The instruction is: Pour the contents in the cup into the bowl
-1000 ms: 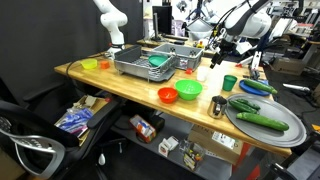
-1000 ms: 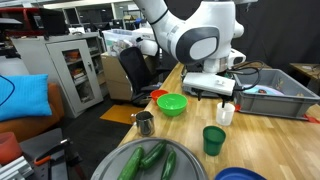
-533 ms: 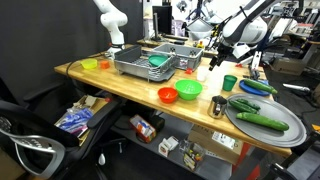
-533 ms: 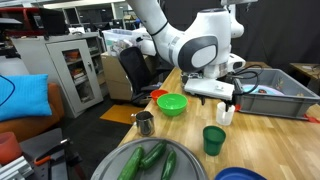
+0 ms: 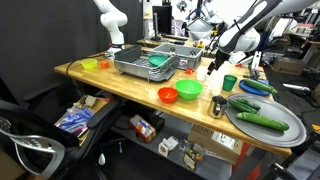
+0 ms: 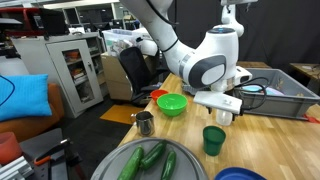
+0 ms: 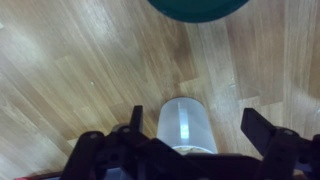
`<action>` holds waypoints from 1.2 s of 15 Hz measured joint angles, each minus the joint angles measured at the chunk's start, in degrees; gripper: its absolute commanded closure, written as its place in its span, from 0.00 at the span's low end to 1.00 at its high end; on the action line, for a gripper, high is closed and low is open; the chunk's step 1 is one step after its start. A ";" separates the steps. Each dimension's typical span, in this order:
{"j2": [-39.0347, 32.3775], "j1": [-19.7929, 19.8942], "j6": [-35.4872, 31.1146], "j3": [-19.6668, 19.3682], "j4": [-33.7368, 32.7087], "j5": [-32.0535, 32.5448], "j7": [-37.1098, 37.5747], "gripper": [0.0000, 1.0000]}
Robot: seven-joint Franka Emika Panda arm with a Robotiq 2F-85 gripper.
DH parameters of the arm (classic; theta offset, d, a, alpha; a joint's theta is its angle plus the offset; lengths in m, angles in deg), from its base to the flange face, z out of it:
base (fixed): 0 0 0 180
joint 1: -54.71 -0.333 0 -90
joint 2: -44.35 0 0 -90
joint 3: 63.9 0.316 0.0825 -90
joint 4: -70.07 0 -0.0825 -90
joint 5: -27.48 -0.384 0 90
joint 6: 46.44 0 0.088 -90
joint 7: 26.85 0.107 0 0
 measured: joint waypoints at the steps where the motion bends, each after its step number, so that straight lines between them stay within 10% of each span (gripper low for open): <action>1: -0.66 0.05 0.00 0.09 -0.85 0.00 0.00 0.00; 14: -4.99 0.27 0.00 0.77 -5.98 0.09 -0.18 0.95; 18: -5.11 0.55 0.01 1.26 -6.04 0.10 -0.52 0.98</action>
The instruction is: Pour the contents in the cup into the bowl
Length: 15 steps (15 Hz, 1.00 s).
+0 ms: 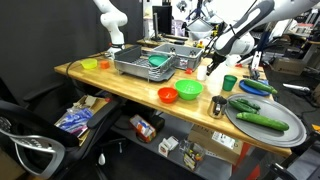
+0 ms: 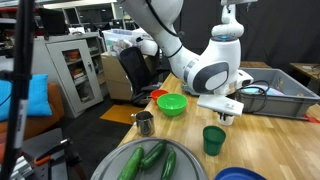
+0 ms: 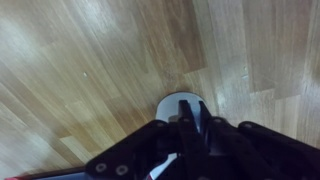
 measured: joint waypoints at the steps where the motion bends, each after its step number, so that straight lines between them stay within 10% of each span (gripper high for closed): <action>1: 0.00 0.28 0.01 0.35 -0.05 0.00 -0.26 0.98; 15: 9.75 2.10 1.54 3.97 7.79 5.76 -10.58 0.98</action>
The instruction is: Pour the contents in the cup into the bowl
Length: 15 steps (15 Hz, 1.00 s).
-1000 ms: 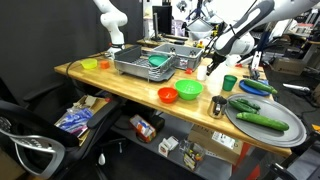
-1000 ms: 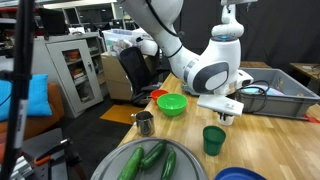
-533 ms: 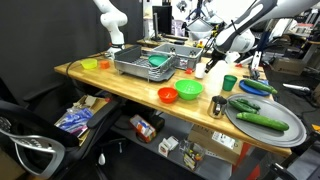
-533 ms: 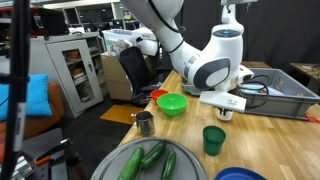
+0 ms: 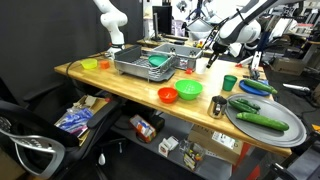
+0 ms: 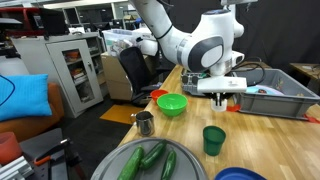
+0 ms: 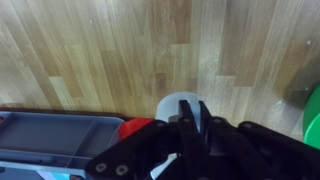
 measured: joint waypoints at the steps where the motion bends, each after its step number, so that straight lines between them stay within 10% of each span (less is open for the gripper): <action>1: 1.65 -0.42 0.16 -0.44 1.62 1.08 -0.53 0.98; 15: 12.54 -5.97 3.49 -3.23 13.50 6.06 -6.82 0.91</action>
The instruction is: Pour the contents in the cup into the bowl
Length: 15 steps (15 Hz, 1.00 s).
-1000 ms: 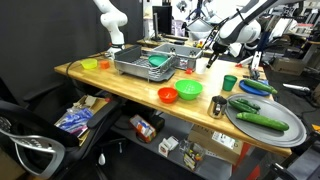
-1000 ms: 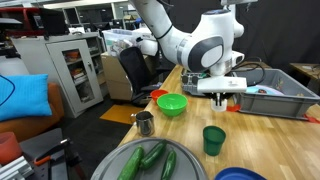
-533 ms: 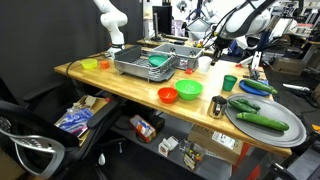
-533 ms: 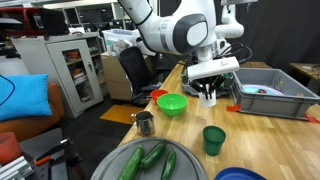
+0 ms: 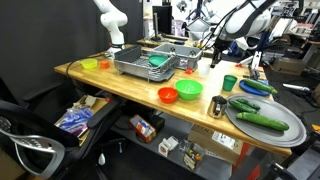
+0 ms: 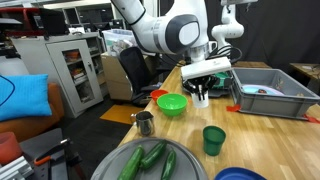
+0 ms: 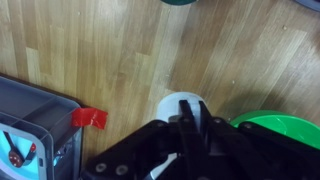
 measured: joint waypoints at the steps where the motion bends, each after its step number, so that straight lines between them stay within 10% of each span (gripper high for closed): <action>1: 0.00 0.00 0.00 -0.01 0.00 0.00 0.00 0.91; 15: 2.50 -5.58 8.00 -3.16 -0.01 3.40 0.09 0.98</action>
